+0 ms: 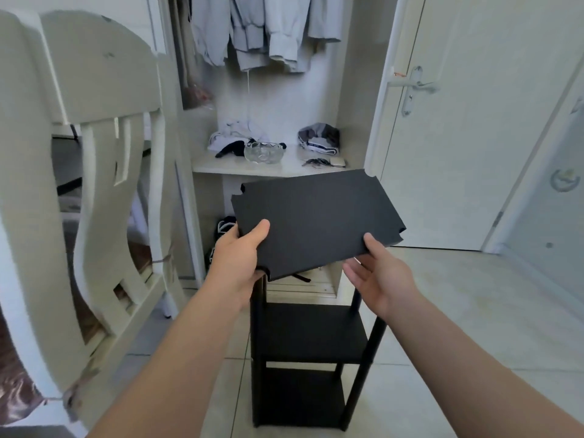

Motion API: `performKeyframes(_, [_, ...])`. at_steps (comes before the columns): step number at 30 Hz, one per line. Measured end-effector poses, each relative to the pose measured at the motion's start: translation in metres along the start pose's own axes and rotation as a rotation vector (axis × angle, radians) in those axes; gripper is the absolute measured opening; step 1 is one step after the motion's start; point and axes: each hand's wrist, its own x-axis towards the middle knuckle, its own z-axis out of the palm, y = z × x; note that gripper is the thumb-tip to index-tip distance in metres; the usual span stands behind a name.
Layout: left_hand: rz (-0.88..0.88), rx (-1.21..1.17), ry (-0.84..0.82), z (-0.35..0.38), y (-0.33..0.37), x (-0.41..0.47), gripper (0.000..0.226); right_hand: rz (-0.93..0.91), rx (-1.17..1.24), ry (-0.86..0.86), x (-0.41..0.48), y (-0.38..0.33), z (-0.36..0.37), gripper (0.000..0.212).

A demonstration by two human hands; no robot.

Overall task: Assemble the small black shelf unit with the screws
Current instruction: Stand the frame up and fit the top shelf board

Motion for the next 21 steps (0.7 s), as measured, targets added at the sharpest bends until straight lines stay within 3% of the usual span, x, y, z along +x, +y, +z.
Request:
performKeyframes(4, [-0.091,-0.073,-0.022,-0.016,-0.018,0.011,0.028,0.008,0.028,-0.06,0.015,0.014,-0.014,0.033])
performKeyframes(9, [-0.105,-0.436,-0.263,-0.019,-0.043,0.007,0.079,-0.027,0.163,-0.036,0.025,0.016,-0.022,0.029])
performKeyframes(11, [-0.106,-0.449,-0.305,-0.012,-0.057,0.003,0.089,-0.033,0.228,-0.028,0.026,0.016,-0.023,0.027])
performKeyframes(15, [-0.109,-0.053,-0.223,0.021,-0.084,-0.002,0.067,-0.042,0.237,-0.029,0.026,0.022,-0.029,0.026])
performKeyframes(21, [-0.128,0.011,0.03,0.056,-0.112,0.002,0.024,-0.065,0.179,-0.02,0.026,0.032,-0.03,0.013])
